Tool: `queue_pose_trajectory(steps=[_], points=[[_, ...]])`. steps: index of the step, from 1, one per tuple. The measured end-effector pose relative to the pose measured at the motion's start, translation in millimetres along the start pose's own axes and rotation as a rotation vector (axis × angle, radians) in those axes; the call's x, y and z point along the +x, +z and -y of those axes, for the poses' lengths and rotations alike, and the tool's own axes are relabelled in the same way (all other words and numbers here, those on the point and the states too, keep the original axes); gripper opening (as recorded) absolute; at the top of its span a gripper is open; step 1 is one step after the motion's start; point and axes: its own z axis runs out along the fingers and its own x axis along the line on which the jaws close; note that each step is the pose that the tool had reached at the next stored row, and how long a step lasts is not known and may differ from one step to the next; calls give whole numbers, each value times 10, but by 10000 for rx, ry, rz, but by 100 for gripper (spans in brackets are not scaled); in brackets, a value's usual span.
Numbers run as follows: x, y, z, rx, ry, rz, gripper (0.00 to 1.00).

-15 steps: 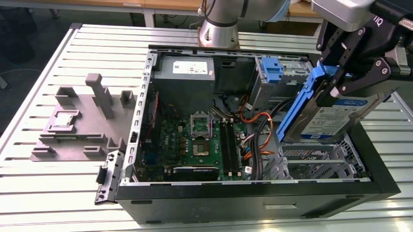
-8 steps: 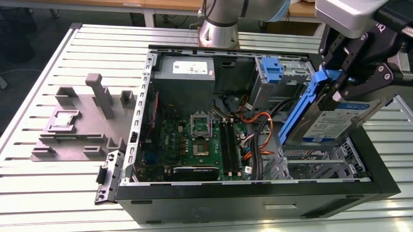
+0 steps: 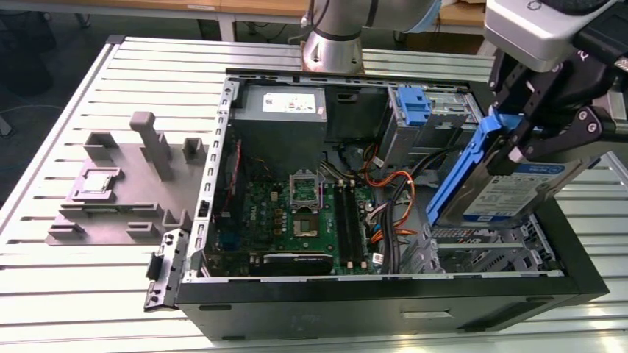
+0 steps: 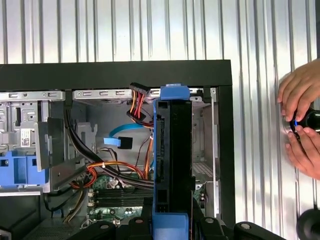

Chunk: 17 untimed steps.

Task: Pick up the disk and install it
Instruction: 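Insert the disk into the insertion slot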

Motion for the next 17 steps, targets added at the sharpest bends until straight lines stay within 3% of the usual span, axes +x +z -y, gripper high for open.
queue_pose_trajectory(steps=[10, 17], points=[[-37, 49, -61, -1, 53, 12, 37], [-66, 88, -68, -1, 66, 15, 37]])
